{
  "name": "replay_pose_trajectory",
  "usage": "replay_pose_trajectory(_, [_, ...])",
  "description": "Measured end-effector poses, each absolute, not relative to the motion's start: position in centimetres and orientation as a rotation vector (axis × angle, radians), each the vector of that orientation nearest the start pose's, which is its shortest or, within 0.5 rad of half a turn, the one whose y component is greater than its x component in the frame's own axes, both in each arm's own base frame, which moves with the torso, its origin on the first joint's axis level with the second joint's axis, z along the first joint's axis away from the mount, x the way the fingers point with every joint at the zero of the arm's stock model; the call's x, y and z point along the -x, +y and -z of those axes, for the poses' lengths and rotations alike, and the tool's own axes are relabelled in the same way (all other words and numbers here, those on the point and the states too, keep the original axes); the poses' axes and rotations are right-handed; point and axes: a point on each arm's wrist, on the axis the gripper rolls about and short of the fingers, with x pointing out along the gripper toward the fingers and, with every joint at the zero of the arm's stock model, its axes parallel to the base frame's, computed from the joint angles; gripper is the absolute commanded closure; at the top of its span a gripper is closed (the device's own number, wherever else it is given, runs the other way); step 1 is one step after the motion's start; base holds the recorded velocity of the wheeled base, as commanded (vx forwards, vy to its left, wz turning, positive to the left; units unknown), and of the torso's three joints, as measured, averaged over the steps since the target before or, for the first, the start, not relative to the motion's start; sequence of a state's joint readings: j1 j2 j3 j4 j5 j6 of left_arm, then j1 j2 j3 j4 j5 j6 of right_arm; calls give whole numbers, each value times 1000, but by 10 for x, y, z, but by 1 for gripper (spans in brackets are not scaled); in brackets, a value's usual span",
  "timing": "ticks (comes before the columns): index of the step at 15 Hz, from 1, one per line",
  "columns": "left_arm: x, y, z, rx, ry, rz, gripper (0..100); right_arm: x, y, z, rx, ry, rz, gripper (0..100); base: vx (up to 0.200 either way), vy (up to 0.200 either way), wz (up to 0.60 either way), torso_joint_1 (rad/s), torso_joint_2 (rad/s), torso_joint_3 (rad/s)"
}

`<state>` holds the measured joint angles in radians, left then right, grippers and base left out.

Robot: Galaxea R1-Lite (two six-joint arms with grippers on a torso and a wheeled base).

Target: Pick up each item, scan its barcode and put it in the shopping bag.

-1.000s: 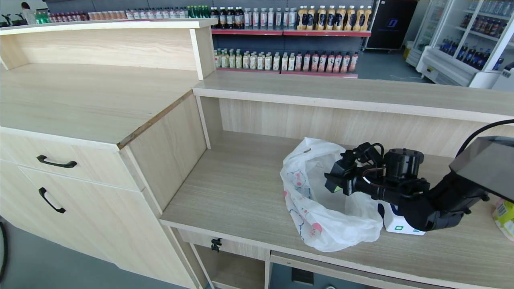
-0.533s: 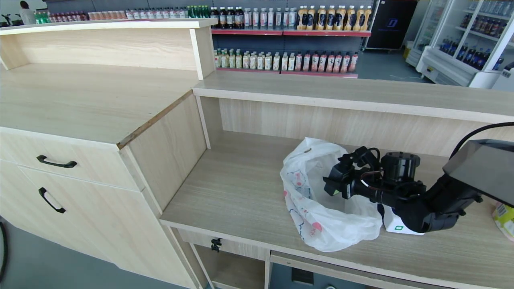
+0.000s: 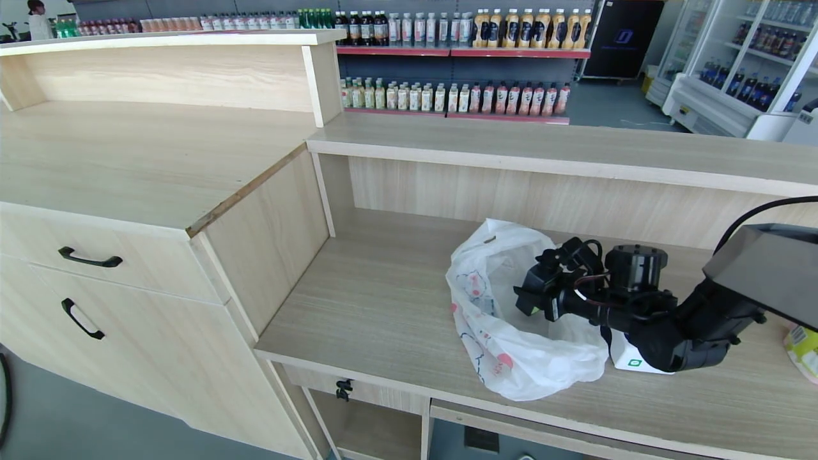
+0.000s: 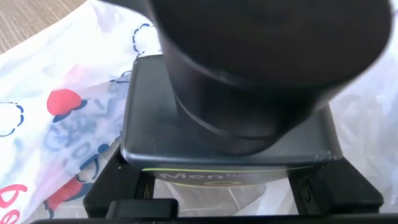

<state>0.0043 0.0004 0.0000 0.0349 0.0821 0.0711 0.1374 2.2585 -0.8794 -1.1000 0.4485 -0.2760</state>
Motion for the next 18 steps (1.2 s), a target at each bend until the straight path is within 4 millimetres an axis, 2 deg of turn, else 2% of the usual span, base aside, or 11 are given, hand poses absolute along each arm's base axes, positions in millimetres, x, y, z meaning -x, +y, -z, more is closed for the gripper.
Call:
replay_pose_trajectory(1, [23, 2, -72, -73, 39, -86, 0, -389, 64, -47, 225, 201, -621, 100, 0, 0, 0, 0, 0, 0])
replay_pose_trajectory(2, [23, 2, -72, -72, 39, -86, 0, -388, 63, -46, 225, 204, -622, 0, 0, 0, 0, 0, 0, 0])
replay_pose_trajectory(8, [23, 2, -72, -72, 39, -86, 0, -386, 64, -48, 226, 202, -628, 0, 0, 0, 0, 0, 0, 0])
replay_pose_trajectory(11, [23, 2, -72, -72, 38, -86, 0, -382, 64, -64, 221, 164, -663, 0, 0, 0, 0, 0, 0, 0])
replay_pose_trajectory(15, [23, 2, -72, -73, 38, -86, 0, -364, 63, -116, 230, 96, -683, 0, 0, 0, 0, 0, 0, 0])
replay_pose_trajectory(18, [23, 2, -72, -72, 38, -86, 0, -329, 57, -171, 247, 20, -671, 0, 0, 0, 0, 0, 0, 0])
